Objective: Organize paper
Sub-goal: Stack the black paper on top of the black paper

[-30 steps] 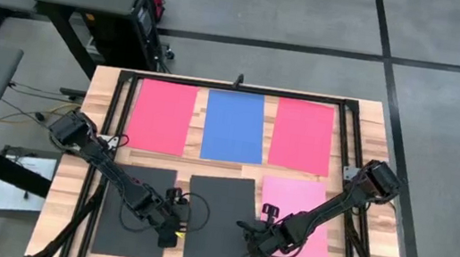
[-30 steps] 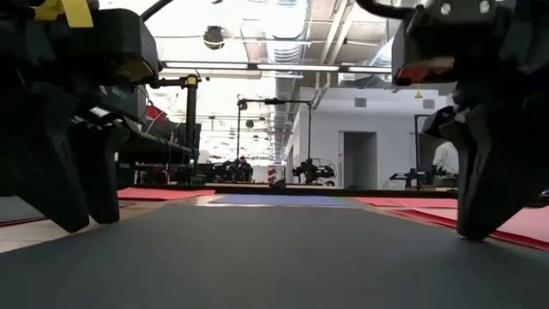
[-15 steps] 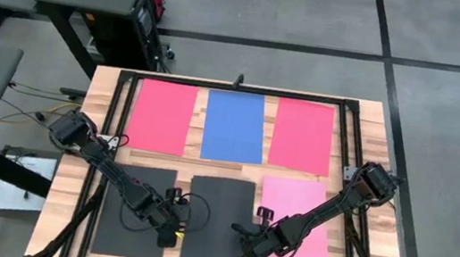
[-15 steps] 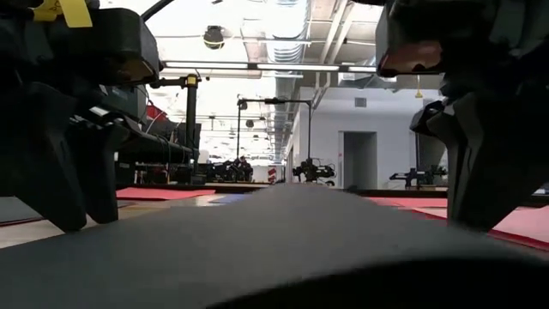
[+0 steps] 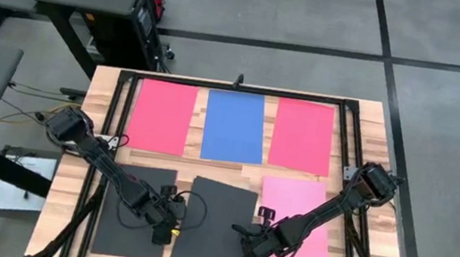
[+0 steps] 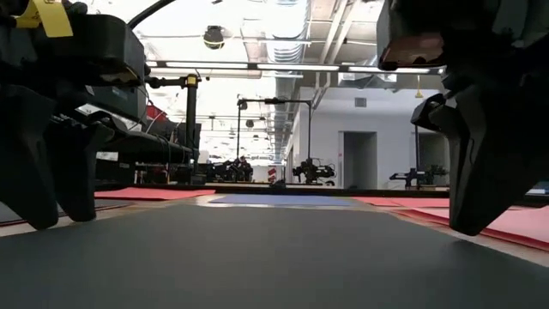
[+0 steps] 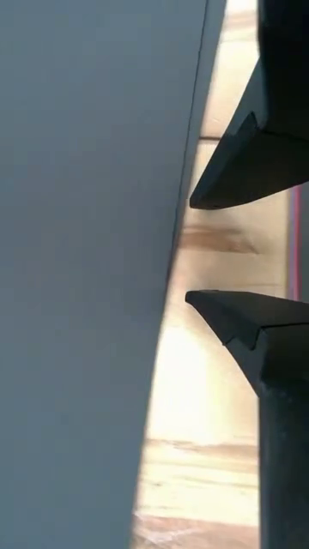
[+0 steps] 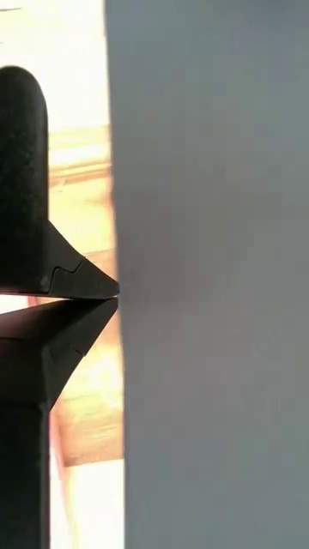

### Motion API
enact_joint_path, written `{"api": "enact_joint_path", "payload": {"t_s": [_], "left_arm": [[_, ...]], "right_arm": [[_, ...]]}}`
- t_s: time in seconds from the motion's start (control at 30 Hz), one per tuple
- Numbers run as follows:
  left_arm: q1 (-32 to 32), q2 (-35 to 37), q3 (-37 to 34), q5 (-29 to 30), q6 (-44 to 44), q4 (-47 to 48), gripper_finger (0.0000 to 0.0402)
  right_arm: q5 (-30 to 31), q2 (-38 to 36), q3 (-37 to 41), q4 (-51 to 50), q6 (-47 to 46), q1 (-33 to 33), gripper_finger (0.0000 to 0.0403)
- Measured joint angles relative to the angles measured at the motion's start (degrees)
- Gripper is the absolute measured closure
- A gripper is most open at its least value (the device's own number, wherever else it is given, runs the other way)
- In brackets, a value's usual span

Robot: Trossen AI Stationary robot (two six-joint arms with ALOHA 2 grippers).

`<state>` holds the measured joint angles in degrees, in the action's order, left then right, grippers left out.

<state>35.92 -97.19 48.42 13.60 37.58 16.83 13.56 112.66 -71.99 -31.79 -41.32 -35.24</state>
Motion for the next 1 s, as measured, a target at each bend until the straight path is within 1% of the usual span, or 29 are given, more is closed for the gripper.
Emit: {"api": "enact_joint_path", "payload": {"t_s": [0.3, 0.5, 0.57, 0.63, 0.7, 0.83, 1.0], "left_arm": [[0.07, 0.71, -0.04, -0.15, 1.96, 1.9, 0.0253], [0.06, 0.73, 0.78, -0.1, 1.02, 2.41, 0.0253], [-0.1, 0.73, 1.67, -0.07, 0.04, 3.98, 0.0253], [-0.43, 0.73, 3.3, 0.24, -1.02, 7.49, 0.0253], [-0.87, 0.73, 4.85, 1.73, -1.75, 11.19, 0.0253], [-2.8, 0.75, 5.66, 5.97, -5.13, 15.68, 0.0253], [-7.91, 0.75, 5.66, 5.53, -9.69, 16.42, 0.0253]], "right_arm": [[-0.24, -0.11, -0.06, -2.21, -1.75, -0.72, 0.0403], [-0.38, -0.11, -0.07, -4.36, -1.75, 1.86, 0.0403], [-0.37, -0.11, -0.07, -4.88, -1.72, 2.86, 0.0403], [-0.37, -0.11, -0.07, -5.95, -1.7, 3.76, 0.0403], [-0.37, -0.13, -0.07, -7.02, -1.7, 4.36, 0.0403], [-0.37, -0.22, 0.28, -7.63, -1.69, 5.18, 0.0403], [-0.44, -0.45, 1.39, -6.96, -1.67, 6.04, 0.0403]]}}
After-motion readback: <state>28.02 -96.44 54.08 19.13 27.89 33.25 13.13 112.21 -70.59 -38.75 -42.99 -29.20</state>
